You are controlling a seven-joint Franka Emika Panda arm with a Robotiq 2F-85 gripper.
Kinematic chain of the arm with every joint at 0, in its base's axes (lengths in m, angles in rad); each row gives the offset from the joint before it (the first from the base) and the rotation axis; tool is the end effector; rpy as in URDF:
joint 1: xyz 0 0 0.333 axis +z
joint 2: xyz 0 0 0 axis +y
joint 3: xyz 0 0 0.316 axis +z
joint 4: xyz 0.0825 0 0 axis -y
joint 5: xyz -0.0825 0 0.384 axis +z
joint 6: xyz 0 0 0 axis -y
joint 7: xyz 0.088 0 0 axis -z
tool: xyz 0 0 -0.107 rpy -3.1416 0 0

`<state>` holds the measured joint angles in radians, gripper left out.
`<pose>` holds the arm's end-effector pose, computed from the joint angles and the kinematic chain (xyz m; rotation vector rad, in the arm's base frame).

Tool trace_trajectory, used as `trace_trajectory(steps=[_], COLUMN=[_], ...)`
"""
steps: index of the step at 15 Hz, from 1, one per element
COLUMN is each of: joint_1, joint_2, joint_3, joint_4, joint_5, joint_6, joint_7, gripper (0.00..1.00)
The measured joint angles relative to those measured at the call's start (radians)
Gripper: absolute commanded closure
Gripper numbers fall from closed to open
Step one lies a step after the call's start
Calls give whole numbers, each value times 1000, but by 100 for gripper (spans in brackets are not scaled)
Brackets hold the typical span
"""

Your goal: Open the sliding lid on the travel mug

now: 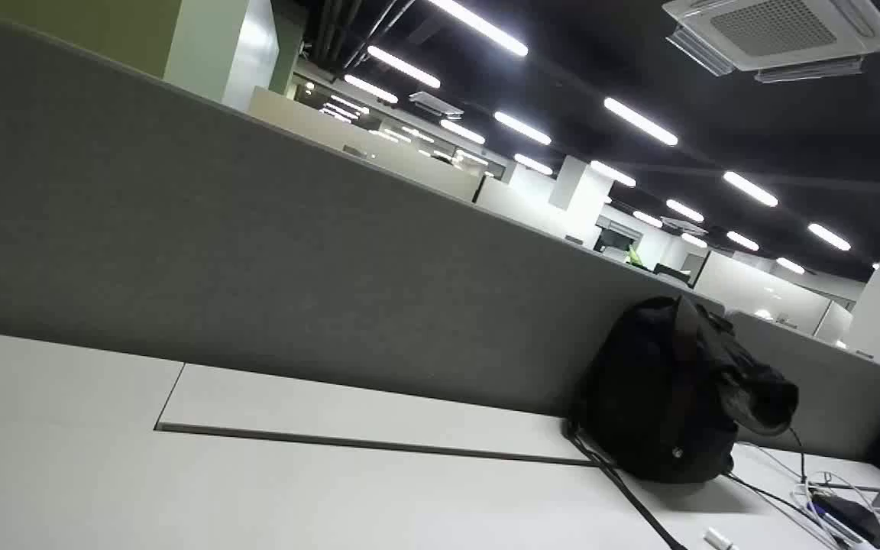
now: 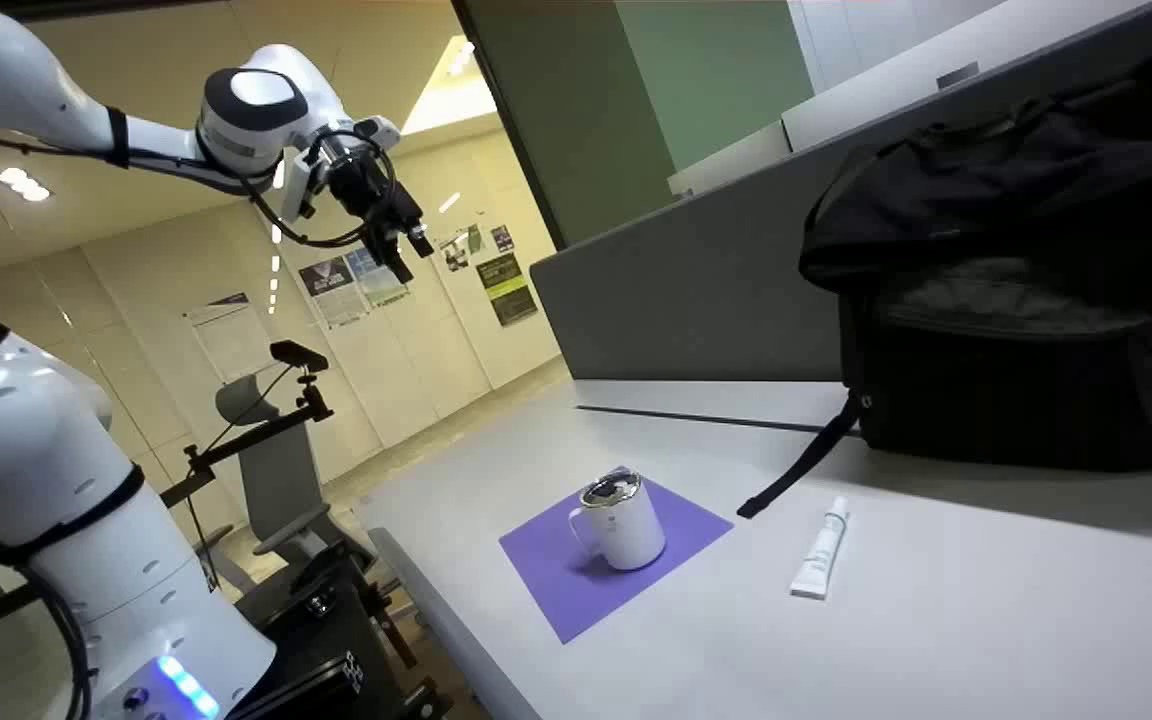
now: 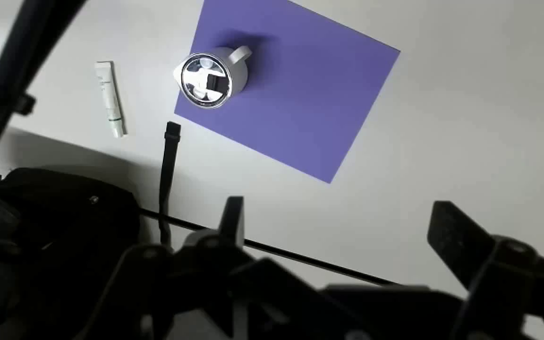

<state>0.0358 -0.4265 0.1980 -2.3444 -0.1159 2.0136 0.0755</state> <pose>0.4212 0.0996 0.5009 2.9499 0.2807 0.1678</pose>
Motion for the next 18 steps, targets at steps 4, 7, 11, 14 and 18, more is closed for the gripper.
trace_trajectory(steps=[4,7,11,14,18], joint_1=[0,0,2,-2,-64], joint_2=[0,0,1,12,98], joint_3=[0,0,-1,-23,-92], joint_4=[0,0,0,-36,-144], joint_5=[0,0,0,-8,-29], joint_6=[3,4,4,82,305], joint_7=[0,0,0,4,10], gripper=[0,0,0,26,55])
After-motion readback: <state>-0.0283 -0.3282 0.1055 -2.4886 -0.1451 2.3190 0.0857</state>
